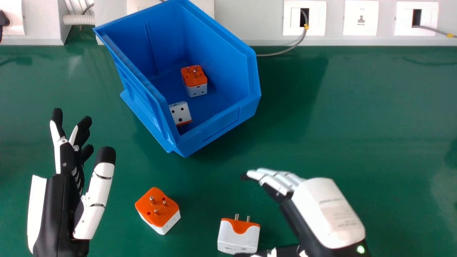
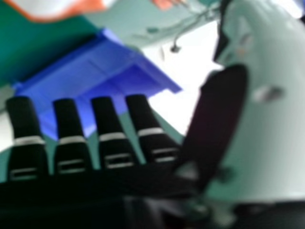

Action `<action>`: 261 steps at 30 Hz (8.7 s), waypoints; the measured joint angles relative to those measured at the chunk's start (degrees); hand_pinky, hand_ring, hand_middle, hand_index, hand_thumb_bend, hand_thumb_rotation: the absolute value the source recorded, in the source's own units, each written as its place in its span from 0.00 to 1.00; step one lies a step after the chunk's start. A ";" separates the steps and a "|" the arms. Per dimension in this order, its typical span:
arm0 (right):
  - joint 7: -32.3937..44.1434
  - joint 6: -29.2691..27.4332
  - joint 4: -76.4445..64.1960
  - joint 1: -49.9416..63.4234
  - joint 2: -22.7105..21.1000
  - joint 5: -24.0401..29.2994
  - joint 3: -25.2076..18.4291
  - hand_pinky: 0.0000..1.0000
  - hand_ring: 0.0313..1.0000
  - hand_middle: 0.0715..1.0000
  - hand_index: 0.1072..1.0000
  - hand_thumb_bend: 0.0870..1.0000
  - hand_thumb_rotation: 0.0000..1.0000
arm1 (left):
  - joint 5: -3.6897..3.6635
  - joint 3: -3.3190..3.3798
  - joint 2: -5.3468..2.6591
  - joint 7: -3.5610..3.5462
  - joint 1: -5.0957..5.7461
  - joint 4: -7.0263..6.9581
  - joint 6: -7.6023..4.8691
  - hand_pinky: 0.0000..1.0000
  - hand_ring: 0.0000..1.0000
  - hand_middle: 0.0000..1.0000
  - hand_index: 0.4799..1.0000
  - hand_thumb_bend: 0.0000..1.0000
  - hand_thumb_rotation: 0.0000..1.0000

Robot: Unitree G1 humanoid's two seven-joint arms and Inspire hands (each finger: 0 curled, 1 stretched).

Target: Pick all objects and put in blue box

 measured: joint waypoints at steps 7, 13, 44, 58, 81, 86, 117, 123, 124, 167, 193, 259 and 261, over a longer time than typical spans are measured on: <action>0.67 0.30 2.21 -0.37 1.15 -1.69 1.63 0.63 0.77 0.79 0.76 0.56 0.44 | 0.14 0.02 0.02 0.08 0.02 -0.06 0.01 0.92 0.96 0.95 0.89 0.52 0.82; 0.39 1.53 7.86 -2.27 2.32 -3.84 2.83 0.62 0.75 0.77 0.75 0.56 0.39 | 0.34 0.05 0.12 0.08 -0.11 -0.06 0.00 0.93 0.96 0.96 0.90 0.50 0.83; -5.35 6.64 24.78 -15.48 6.03 -6.02 8.22 0.24 0.29 0.40 0.46 0.46 0.01 | -0.76 0.09 0.96 -0.10 -1.12 -0.07 0.13 0.94 0.96 0.95 0.89 0.50 0.81; 0.92 6.04 23.49 -17.93 6.44 0.10 7.20 0.17 0.20 0.24 0.41 0.43 0.15 | -1.49 0.11 0.98 -0.12 -1.68 -0.07 0.23 0.95 0.97 0.95 0.89 0.54 0.78; 0.07 10.21 10.10 -19.69 10.86 2.43 0.92 0.09 0.11 0.14 0.41 0.43 0.14 | -1.69 0.15 1.00 -0.10 -2.12 -0.08 0.18 0.93 0.96 0.95 0.88 0.49 0.77; 1.58 10.79 5.69 -21.01 11.16 2.16 -0.38 0.09 0.10 0.13 0.41 0.43 0.15 | -1.67 0.01 0.94 -0.03 -2.05 -0.07 0.18 0.93 0.96 0.95 0.88 0.53 0.78; -3.52 10.00 43.16 -64.08 19.25 3.35 -0.17 0.19 0.26 0.34 0.42 0.44 0.14 | -0.21 -0.19 0.83 0.05 0.71 -1.28 0.16 0.93 0.96 0.95 0.88 0.54 0.81; -5.02 9.15 61.75 -72.28 22.17 4.19 1.83 0.26 0.35 0.44 0.43 0.44 0.14 | -0.88 -0.14 0.80 -0.26 2.39 -3.20 0.30 0.94 0.96 0.95 0.89 0.52 0.80; -5.53 8.89 64.16 -73.33 22.58 4.17 2.32 0.25 0.35 0.44 0.43 0.44 0.13 | -0.86 -0.13 0.80 -0.26 2.50 -3.28 0.30 0.94 0.96 0.95 0.89 0.52 0.80; -12.73 15.88 67.13 -77.70 26.03 12.15 3.78 0.27 0.34 0.42 0.45 0.47 0.00 | 2.32 -1.40 -1.53 2.02 2.23 -3.63 -0.24 0.89 0.94 0.93 0.85 0.55 0.82; -4.46 -3.94 2.32 -14.03 1.43 11.07 1.30 0.55 0.70 0.76 0.75 0.32 0.67 | -0.21 -0.03 -1.83 2.39 3.30 -3.70 0.25 0.94 0.95 0.94 0.85 0.50 0.85; 23.81 -13.72 32.41 -54.65 9.63 -9.73 19.95 0.74 0.89 0.92 0.88 0.63 0.48 | -2.09 0.60 -3.47 2.19 5.72 -7.58 3.65 1.00 0.98 0.95 0.86 0.49 0.83; 23.66 -13.60 34.04 -55.25 9.88 -10.24 20.47 0.74 0.88 0.92 0.88 0.64 0.47 | -2.10 0.54 -3.55 2.21 5.78 -7.58 3.65 1.00 0.98 0.95 0.86 0.49 0.82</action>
